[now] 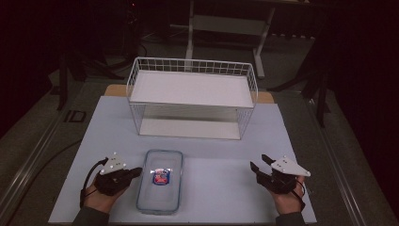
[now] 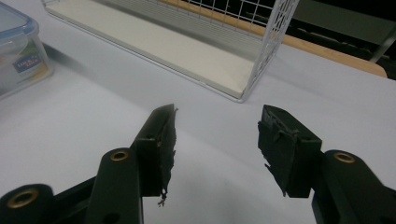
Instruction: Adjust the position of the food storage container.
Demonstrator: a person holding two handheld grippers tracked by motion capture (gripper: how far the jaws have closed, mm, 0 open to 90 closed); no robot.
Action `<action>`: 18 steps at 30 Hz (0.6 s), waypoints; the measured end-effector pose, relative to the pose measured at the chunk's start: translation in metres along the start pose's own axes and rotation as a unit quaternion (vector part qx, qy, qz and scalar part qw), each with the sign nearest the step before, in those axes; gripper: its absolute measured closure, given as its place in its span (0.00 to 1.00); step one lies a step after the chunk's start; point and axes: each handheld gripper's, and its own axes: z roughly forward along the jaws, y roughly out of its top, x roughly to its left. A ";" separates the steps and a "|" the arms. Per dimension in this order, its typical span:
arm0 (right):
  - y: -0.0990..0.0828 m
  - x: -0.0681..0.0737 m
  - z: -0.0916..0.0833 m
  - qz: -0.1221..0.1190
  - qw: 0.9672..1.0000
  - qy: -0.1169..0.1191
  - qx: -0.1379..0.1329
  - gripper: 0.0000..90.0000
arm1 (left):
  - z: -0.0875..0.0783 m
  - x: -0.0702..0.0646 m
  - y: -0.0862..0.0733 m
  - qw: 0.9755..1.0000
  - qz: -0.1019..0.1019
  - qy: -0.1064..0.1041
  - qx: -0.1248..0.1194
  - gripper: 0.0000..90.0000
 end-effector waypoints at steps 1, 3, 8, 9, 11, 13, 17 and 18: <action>0.000 0.000 0.000 -0.001 1.000 0.001 0.000 0.51 | -0.001 -0.001 -0.001 1.000 0.001 0.002 0.002 1.00; 0.000 0.001 0.000 -0.002 1.000 0.001 0.000 0.51 | -0.003 -0.002 -0.002 1.000 0.002 0.000 0.004 1.00; 0.000 0.000 -0.001 -0.001 1.000 0.002 -0.002 0.51 | -0.008 -0.007 -0.006 1.000 -0.004 -0.010 0.011 1.00; 0.000 0.000 -0.001 -0.001 1.000 0.002 -0.002 0.51 | -0.009 -0.007 -0.007 1.000 -0.007 -0.019 0.013 1.00; 0.000 0.000 -0.001 -0.001 1.000 0.003 -0.002 0.51 | -0.012 -0.010 -0.009 1.000 -0.006 -0.026 0.017 1.00; 0.000 0.000 -0.001 -0.001 1.000 0.003 -0.002 0.51 | -0.014 -0.014 -0.010 0.999 -0.003 -0.030 0.016 1.00; 0.000 0.001 0.000 -0.002 1.000 0.005 0.000 0.51 | -0.013 -0.021 -0.009 0.999 0.007 -0.041 0.015 1.00; 0.001 0.001 0.000 -0.003 1.000 0.005 0.000 0.51 | -0.013 -0.022 -0.009 0.999 0.009 -0.044 0.016 1.00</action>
